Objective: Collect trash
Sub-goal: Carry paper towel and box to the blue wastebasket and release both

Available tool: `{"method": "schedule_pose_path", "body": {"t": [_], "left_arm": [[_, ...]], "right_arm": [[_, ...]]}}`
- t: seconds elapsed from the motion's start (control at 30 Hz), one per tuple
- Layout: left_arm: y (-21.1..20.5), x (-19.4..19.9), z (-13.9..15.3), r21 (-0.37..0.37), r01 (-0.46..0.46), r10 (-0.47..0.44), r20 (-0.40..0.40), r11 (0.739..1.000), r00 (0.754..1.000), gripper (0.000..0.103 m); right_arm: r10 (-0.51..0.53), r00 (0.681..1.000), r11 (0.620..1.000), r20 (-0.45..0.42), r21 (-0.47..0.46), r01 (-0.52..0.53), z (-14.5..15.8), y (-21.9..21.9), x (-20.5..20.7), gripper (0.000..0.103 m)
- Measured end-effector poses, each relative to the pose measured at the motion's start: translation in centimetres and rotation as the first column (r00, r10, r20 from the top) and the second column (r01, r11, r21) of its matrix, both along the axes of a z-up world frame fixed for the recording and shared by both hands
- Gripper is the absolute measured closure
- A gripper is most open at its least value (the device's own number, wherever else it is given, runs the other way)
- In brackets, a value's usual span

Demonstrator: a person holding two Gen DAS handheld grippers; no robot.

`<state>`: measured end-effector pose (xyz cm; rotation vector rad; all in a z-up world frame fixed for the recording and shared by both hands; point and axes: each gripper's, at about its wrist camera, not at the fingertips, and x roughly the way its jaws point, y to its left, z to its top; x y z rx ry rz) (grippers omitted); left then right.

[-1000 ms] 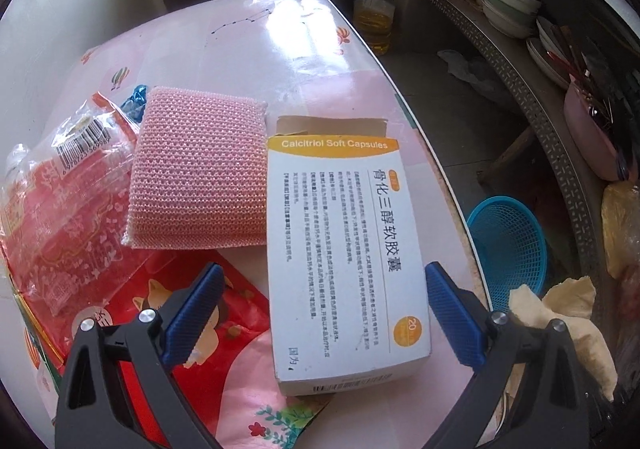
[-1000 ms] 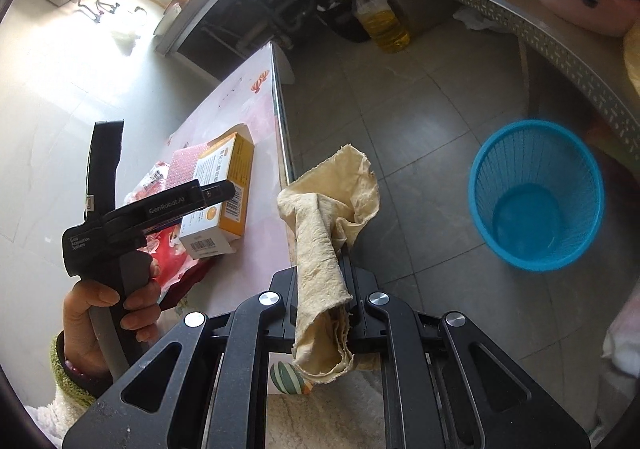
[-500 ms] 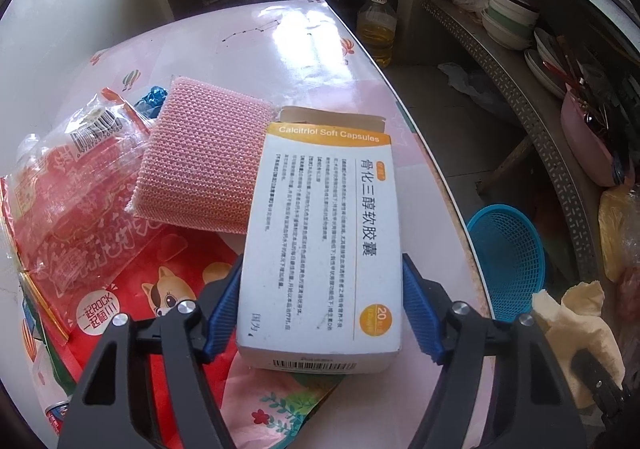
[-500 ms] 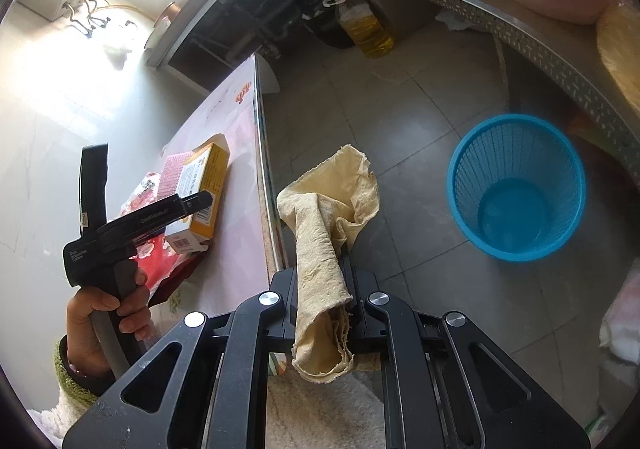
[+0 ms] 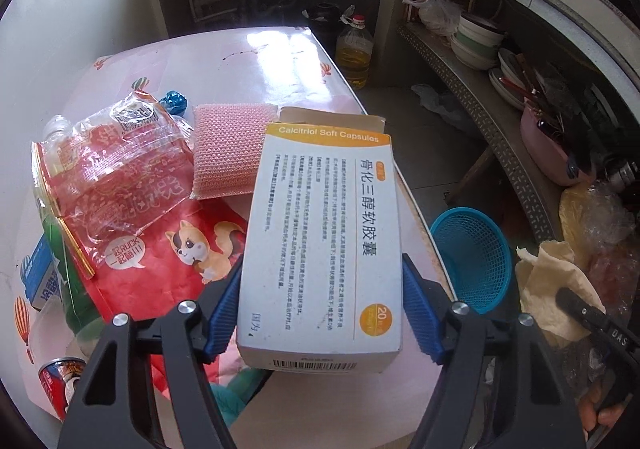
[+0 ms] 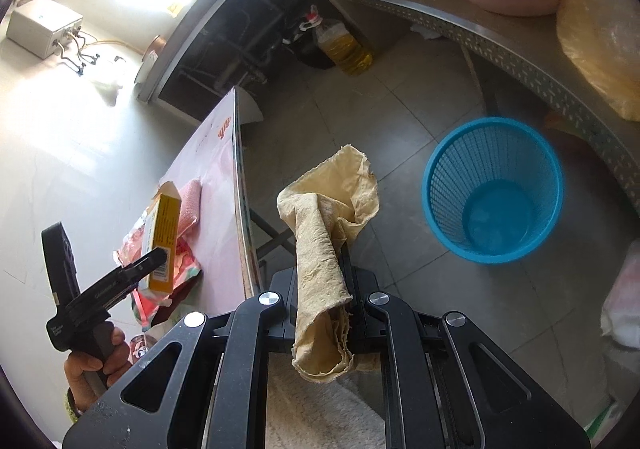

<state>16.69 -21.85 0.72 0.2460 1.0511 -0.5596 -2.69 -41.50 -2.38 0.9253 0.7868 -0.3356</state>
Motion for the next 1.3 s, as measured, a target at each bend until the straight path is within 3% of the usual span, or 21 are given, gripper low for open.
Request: {"method": "schedule_pose_path", "body": {"t": [0.3,0.5,0.67,0.8,0.9,0.97,1.03,1.17,1.3], "left_arm": [[-1.0,-2.4,1.8,-0.065,0.062,-0.061,0.008,0.996,0.998,0.033],[-5.3,-3.9,3.2,-0.128,0.194,-0.196,-0.001,0.973,0.981,0.033],[-12.7,-4.7,2.2,-0.161,0.328,-0.346,-0.102,0.931,0.933,0.033],[-19.8,-5.0,-1.6,-0.132,0.393,-0.414,-0.229,0.91,0.881,0.033],[-24.1,-5.0,-5.1,-0.074,0.446,-0.449,-0.256,0.892,0.856,0.031],[-26.3,-4.6,-7.4,-0.036,0.454,-0.446,-0.274,0.89,0.852,0.022],[-27.5,-3.8,-9.2,-0.011,0.43,-0.414,-0.288,0.903,0.863,0.019],[-26.8,-2.2,-9.8,-0.037,0.358,-0.351,-0.314,0.933,0.882,0.018],[-25.1,-2.0,-8.7,-0.065,0.349,-0.352,-0.28,0.935,0.893,0.017]], "right_arm": [[-0.126,0.992,0.992,-0.019,0.007,0.127,-1.0,-3.1,-3.7,0.092],[-0.208,0.976,0.978,-0.068,0.014,0.21,-2.8,-4.3,-4.9,0.092],[-0.253,0.959,0.966,-0.126,0.021,0.258,-5.8,-5.6,-4.8,0.091],[-0.284,0.943,0.956,-0.175,0.018,0.292,-8.7,-7.2,-3.7,0.089],[-0.315,0.927,0.945,-0.202,0.024,0.326,-10.5,-8.9,-2.7,0.088],[-0.348,0.913,0.935,-0.212,-0.001,0.356,-11.4,-9.8,-2.0,0.075],[-0.358,0.909,0.932,-0.213,-0.029,0.36,-12.5,-10.8,-1.3,0.05],[-0.386,0.889,0.92,-0.246,-0.04,0.389,-13.9,-11.8,-1.4,0.046],[-0.394,0.887,0.918,-0.24,-0.053,0.393,-13.7,-11.3,-2.1,0.043]]}}
